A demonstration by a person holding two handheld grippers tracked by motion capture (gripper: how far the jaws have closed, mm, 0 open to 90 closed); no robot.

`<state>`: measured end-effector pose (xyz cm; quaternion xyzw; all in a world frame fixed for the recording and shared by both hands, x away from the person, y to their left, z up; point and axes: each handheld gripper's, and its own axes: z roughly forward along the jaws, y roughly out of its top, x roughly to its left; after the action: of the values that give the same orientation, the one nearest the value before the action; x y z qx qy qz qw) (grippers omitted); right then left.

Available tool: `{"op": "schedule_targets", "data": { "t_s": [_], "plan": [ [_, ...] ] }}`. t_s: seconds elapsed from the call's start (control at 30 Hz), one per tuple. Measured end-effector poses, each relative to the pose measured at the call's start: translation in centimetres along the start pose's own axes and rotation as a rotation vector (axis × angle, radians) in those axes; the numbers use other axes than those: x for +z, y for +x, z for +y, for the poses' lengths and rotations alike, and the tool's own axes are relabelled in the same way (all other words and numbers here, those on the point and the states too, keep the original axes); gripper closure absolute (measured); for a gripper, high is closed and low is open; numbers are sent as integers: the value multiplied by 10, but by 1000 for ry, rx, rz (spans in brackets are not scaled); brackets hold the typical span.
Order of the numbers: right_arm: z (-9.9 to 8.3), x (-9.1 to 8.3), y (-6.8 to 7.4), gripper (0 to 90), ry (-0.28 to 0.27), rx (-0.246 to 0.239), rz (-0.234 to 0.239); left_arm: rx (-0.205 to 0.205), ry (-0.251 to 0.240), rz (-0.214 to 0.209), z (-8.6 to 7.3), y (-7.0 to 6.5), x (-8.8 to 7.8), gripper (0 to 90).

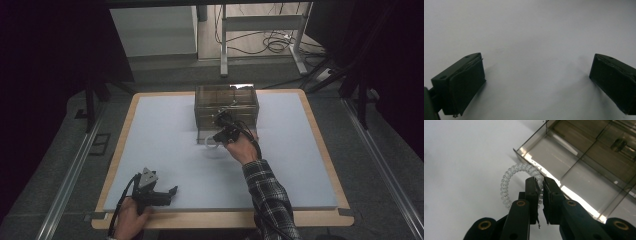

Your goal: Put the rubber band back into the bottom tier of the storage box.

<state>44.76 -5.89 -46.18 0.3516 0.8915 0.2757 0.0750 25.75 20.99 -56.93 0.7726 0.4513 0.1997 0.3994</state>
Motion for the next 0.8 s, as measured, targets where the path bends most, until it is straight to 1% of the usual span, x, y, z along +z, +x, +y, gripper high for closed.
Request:
{"op": "schedule_targets", "data": {
  "t_s": [0.27, 0.4, 0.67, 0.8],
  "plan": [
    [7, 7, -4, 813, -32, 37, -5, 1, 0, 0, 0, 0, 0, 0],
    [9, 12, -6, 813, -49, 45, -13, 0, 0, 0, 0, 0, 0, 0],
    [15, 21, -11, 812, -79, 72, -39, -2, -1, 0, 0, 0, 0, 0],
    [19, 27, -13, 813, -79, 76, -53, 0, 0, 1, 0, 0, 0, 0]
  ]
}}
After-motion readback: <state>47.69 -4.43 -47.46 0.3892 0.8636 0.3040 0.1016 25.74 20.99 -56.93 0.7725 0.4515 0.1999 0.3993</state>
